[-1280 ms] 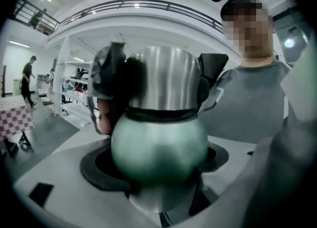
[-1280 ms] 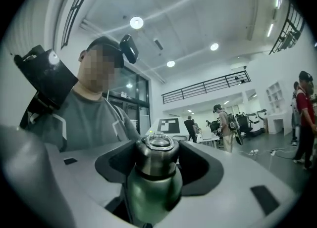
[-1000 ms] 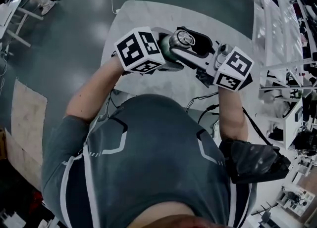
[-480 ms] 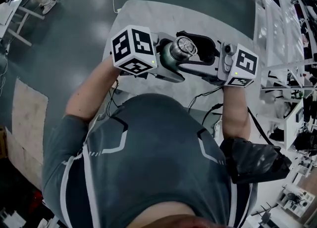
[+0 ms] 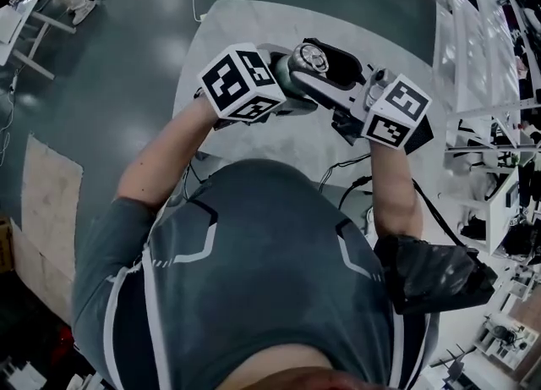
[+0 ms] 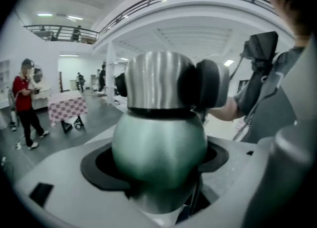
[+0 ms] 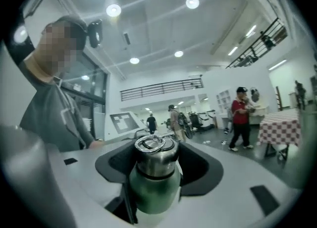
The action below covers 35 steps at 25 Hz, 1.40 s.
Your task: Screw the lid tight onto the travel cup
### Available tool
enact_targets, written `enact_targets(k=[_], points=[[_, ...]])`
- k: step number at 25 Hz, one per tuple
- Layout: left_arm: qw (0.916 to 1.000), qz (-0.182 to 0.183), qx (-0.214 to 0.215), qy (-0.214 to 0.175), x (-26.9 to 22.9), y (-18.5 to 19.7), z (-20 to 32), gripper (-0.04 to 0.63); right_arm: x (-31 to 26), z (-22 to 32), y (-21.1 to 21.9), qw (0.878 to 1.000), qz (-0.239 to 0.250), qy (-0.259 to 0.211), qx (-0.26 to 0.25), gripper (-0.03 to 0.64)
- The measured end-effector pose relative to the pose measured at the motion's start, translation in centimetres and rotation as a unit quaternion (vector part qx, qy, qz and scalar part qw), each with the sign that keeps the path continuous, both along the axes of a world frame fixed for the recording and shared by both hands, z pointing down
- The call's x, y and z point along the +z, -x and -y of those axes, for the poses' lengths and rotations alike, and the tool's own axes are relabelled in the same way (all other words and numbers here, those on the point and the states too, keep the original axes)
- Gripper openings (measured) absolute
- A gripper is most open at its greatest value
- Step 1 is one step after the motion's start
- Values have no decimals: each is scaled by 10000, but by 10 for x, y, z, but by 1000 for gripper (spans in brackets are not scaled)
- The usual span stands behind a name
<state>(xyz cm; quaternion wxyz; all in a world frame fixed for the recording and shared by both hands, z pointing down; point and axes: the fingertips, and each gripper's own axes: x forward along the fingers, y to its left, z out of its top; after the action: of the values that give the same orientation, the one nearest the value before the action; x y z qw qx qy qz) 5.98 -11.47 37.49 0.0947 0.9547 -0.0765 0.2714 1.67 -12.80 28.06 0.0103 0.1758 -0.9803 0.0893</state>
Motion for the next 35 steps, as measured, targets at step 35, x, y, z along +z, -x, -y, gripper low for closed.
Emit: enact_targets(k=[35], points=[[9961,-526,206,672,11,-4,-5,400,17,1,-6,9969,237,752,-77,247]])
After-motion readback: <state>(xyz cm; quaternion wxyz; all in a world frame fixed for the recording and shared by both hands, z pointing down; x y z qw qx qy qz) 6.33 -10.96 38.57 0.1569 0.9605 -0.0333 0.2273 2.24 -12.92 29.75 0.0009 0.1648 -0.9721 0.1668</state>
